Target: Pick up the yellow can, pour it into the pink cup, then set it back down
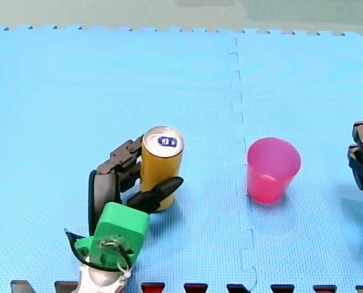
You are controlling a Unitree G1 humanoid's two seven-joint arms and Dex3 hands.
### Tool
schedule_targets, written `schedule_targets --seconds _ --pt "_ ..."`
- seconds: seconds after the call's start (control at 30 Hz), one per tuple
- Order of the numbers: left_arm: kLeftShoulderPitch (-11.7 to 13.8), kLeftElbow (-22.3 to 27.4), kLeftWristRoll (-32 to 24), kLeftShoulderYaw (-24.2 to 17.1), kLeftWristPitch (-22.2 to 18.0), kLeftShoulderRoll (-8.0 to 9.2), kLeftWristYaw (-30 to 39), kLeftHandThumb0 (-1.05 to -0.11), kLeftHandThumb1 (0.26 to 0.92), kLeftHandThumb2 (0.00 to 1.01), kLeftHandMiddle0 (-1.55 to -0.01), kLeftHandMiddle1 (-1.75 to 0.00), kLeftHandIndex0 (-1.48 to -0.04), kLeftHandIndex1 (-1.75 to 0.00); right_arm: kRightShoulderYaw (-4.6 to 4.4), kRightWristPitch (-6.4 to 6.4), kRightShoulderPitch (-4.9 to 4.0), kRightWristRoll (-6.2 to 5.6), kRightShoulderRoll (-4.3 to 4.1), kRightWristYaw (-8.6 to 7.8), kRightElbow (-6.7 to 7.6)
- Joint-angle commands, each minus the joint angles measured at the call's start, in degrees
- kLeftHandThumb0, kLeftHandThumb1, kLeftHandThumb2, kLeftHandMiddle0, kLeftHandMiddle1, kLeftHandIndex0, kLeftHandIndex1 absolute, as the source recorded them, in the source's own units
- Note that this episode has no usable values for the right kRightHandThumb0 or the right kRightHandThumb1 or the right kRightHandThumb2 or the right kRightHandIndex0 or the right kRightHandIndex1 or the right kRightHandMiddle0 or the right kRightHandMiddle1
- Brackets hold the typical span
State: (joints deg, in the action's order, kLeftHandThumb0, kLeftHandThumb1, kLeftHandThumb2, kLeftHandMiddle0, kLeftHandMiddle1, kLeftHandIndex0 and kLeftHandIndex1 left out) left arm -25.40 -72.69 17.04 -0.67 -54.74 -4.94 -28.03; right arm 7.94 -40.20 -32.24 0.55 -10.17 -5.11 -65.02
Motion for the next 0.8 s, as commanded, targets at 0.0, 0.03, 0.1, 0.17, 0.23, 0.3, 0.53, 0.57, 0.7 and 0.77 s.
schedule_targets --seconds 0.0,0.03,0.1,0.17,0.23,0.3,0.53,0.57,0.7,0.77 --pt "0.2 -0.5 1.5 1.3 -0.4 0.7 -2.3 -0.373 0.807 0.0 -1.26 0.0 -1.2 0.0 0.12 -0.37 0.25 -0.22 -0.31 -0.01 0.12" --pt "0.2 -0.6 2.3 1.9 -0.4 0.88 -3.6 -0.373 0.807 0.0 -1.26 0.0 -1.2 0.0 0.11 -0.45 0.28 -0.22 -0.31 -0.01 0.14" --pt "0.3 -0.9 4.1 3.3 0.0 1.29 -6.5 -0.373 0.807 0.0 -1.26 0.0 -1.2 0.0 0.11 -0.58 0.33 -0.2 -0.34 0.01 0.16" --pt "0.3 -1.1 5.3 4.3 0.3 1.52 -8.7 -0.373 0.808 0.0 -1.26 0.0 -1.19 0.0 0.15 -0.68 0.4 -0.24 -0.39 -0.05 0.18" --pt "0.4 -1.4 5.9 4.9 0.5 1.55 -9.9 -0.373 0.809 0.0 -1.26 0.0 -1.19 0.0 0.21 -0.77 0.51 -0.33 -0.46 -0.19 0.26" --pt "0.6 -1.8 4.4 4.3 0.3 1.05 -8.5 -0.373 0.811 0.0 -1.26 0.0 -1.19 0.0 0.26 -0.84 0.6 -0.39 -0.53 -0.3 0.33" --pt "1.2 -2.4 -2.1 1.3 -0.8 -0.43 0.0 -0.368 0.814 0.0 -1.26 0.0 -1.18 0.0 0.37 -1.06 0.54 -0.44 -0.69 -0.52 0.2" --pt "1.3 -2.4 -2.4 1.2 -0.8 -0.49 0.5 -0.367 0.814 0.0 -1.26 0.0 -1.18 0.0 0.39 -1.11 0.52 -0.45 -0.72 -0.6 0.15" --pt "1.3 -2.5 -3.3 0.7 -0.7 -0.64 1.8 -0.365 0.815 0.0 -1.26 0.0 -1.18 0.0 0.41 -1.27 0.44 -0.44 -0.8 -0.76 0.03" --pt "1.5 -2.6 -4.2 0.2 -0.9 -0.84 3.1 -0.365 0.815 0.0 -1.26 0.0 -1.18 0.0 0.44 -1.36 0.4 -0.46 -0.84 -0.85 -0.01"
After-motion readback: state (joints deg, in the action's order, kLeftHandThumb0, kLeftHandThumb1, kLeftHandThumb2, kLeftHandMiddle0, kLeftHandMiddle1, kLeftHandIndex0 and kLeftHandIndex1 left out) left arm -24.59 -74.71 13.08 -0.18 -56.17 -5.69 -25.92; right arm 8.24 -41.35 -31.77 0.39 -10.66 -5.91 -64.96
